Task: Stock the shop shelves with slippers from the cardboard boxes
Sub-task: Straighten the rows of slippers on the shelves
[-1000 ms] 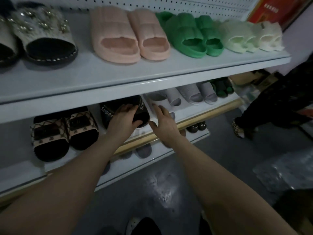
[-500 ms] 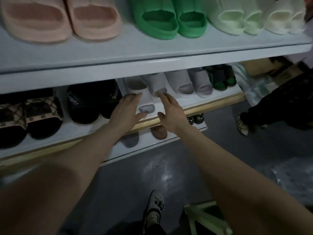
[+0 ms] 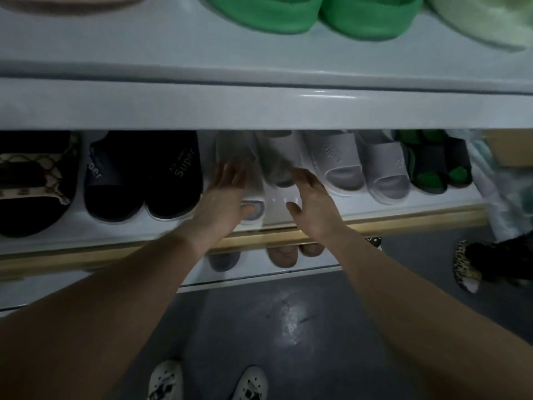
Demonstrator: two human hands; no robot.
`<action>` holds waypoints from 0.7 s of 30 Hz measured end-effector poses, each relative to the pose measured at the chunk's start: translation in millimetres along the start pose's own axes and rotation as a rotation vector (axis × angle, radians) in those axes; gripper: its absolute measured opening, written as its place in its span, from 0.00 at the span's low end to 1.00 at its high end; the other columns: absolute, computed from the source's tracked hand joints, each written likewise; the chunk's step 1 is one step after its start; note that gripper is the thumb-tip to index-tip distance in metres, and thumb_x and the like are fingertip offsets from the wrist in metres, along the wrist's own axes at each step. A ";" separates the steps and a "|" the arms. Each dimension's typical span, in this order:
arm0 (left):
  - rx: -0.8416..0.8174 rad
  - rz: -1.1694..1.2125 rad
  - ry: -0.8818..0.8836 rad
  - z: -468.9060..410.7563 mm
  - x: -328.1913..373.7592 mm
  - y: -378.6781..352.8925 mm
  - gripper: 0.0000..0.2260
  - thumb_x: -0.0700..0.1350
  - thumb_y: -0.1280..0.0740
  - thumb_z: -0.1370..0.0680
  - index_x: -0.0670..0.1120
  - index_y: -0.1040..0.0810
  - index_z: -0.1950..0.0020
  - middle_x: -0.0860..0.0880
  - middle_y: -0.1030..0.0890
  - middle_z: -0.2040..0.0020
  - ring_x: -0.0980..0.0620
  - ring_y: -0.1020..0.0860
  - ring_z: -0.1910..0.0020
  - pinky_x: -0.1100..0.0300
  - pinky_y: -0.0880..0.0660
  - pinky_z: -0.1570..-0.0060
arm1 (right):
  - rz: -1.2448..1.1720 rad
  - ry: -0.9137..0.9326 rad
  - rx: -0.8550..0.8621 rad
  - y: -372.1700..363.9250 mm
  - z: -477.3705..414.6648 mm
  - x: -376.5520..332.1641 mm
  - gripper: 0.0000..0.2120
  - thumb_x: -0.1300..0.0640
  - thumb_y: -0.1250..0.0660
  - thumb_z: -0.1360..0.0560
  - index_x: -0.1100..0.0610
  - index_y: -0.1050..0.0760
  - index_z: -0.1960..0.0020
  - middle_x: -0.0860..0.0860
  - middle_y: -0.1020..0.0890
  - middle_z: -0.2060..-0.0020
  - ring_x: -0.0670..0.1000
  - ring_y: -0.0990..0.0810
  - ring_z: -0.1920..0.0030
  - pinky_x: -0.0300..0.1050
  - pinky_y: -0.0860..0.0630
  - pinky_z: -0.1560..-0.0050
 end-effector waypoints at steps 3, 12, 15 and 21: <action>0.021 -0.030 0.000 -15.6 -8.7 -17.8 0.44 0.54 0.30 0.25 0.51 0.58 0.21 0.43 0.50 0.20 0.38 0.53 0.22 0.42 0.46 0.25 | -0.022 0.027 0.066 -12.9 -21.5 10.2 0.35 0.55 0.32 0.23 0.52 0.44 0.21 0.57 0.34 0.27 0.60 0.30 0.30 0.56 0.25 0.36; 0.239 -0.141 -0.109 -23.9 -19.6 -41.6 0.36 0.59 0.40 0.27 0.42 0.39 0.23 0.40 0.33 0.27 0.35 0.41 0.25 0.44 0.38 0.29 | -0.103 -0.018 0.167 -29.2 -82.0 22.0 0.34 0.48 0.37 0.21 0.51 0.49 0.20 0.54 0.45 0.21 0.59 0.41 0.23 0.57 0.30 0.32; 0.259 -0.163 -0.112 -26.5 -21.9 -46.3 0.37 0.60 0.39 0.27 0.43 0.39 0.23 0.41 0.33 0.27 0.36 0.43 0.24 0.46 0.41 0.27 | -0.121 -0.009 0.148 -24.5 -95.2 17.3 0.39 0.50 0.33 0.24 0.51 0.50 0.20 0.53 0.45 0.21 0.57 0.45 0.22 0.57 0.37 0.27; 0.297 -0.165 -0.099 -29.4 -24.1 -53.2 0.39 0.62 0.35 0.29 0.44 0.39 0.23 0.43 0.33 0.27 0.37 0.43 0.24 0.49 0.44 0.26 | -0.163 -0.037 0.088 -24.5 -111.9 13.1 0.36 0.47 0.30 0.26 0.49 0.43 0.23 0.51 0.41 0.24 0.60 0.34 0.29 0.55 0.30 0.36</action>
Point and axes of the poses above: each hand's wrist, its own z-axis away from the middle knuckle, its own y-axis out of the back of the hand, x = y × z, the point moved 3 cm from there along -z, towards the middle knuckle
